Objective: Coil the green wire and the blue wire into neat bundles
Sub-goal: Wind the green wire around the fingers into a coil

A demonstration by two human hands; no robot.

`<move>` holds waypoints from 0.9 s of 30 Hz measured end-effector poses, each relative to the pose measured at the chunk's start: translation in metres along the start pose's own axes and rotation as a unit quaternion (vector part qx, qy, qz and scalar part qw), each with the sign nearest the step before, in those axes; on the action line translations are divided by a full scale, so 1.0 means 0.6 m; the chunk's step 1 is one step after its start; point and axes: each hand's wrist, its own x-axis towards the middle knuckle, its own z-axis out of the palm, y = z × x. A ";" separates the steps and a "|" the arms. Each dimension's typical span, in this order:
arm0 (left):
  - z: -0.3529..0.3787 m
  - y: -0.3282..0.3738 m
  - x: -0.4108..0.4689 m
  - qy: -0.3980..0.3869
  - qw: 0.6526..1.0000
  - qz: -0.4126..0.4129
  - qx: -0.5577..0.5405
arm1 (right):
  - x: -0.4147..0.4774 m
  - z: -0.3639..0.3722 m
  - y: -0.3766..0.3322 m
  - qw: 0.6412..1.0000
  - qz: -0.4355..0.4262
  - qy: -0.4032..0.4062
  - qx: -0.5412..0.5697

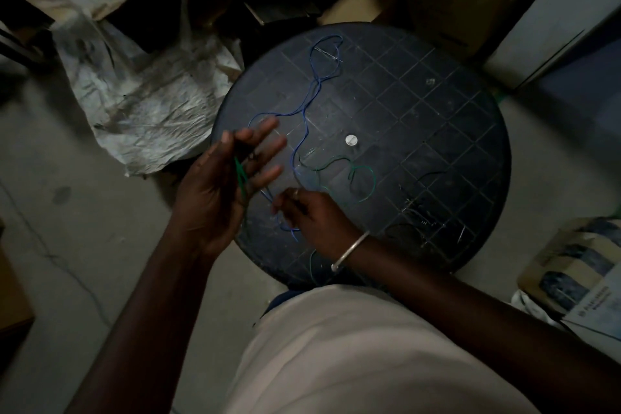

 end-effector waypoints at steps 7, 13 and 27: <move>-0.036 -0.062 0.036 0.030 0.969 0.075 0.235 | -0.052 -0.029 -0.055 0.991 -0.029 -0.101 -0.086; -0.060 -0.088 0.024 0.025 0.923 0.034 0.383 | -0.047 -0.055 -0.099 0.962 0.028 -0.114 0.247; 0.008 -0.023 -0.029 -0.081 0.993 -0.085 -0.018 | 0.036 -0.004 -0.053 0.925 0.180 -0.011 0.333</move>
